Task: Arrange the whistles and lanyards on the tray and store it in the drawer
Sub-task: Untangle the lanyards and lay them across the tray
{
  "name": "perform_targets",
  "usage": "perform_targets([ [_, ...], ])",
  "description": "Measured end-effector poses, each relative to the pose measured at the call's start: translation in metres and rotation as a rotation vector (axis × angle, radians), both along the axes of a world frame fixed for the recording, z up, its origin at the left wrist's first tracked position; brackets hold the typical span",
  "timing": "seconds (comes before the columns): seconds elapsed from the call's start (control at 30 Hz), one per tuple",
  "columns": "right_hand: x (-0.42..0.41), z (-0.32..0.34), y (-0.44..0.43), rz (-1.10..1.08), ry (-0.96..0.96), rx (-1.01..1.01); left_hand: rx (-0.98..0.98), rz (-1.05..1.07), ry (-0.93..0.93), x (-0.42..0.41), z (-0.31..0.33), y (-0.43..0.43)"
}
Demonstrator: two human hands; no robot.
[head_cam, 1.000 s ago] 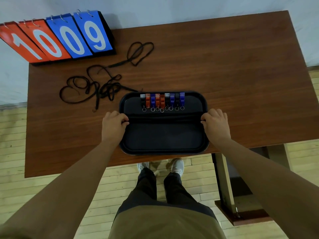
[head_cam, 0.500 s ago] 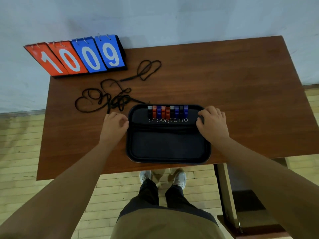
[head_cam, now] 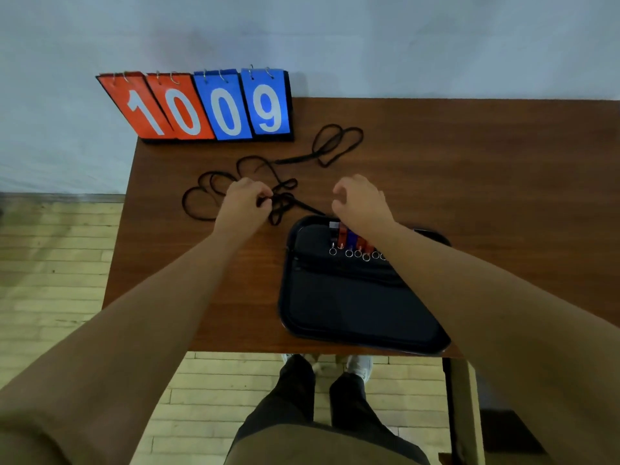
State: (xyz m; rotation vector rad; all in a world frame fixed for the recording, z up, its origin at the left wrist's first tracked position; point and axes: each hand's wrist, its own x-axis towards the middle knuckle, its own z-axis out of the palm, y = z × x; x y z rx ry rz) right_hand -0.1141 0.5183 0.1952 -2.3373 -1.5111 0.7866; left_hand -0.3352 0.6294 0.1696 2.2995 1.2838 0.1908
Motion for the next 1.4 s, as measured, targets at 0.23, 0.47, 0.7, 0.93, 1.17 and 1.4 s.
perform_targets([
  [0.23, -0.014, -0.037, 0.061, 0.017, 0.088, -0.157, -0.036, -0.094, 0.001, 0.027, -0.033, 0.032],
  [0.47, -0.02, -0.07, 0.073, 0.096, -0.012, -0.239, -0.063, -0.213, 0.144, 0.03, -0.059, 0.051],
  [0.7, -0.016, -0.073, 0.079, 0.249, -0.106, -0.214, -0.046, -0.208, 0.09, 0.024, -0.067, 0.061],
  [0.93, 0.003, -0.03, 0.081, 0.071, 0.204, -0.058, -0.04, -0.202, -0.085, 0.024, -0.031, 0.073],
  [1.17, 0.016, 0.033, 0.089, -0.013, 0.449, -0.033, -0.069, -0.143, -0.186, 0.029, 0.015, 0.08],
  [1.4, 0.036, 0.076, 0.069, -0.08, 0.479, 0.049, -0.038, -0.159, -0.067, 0.025, 0.054, 0.079],
])
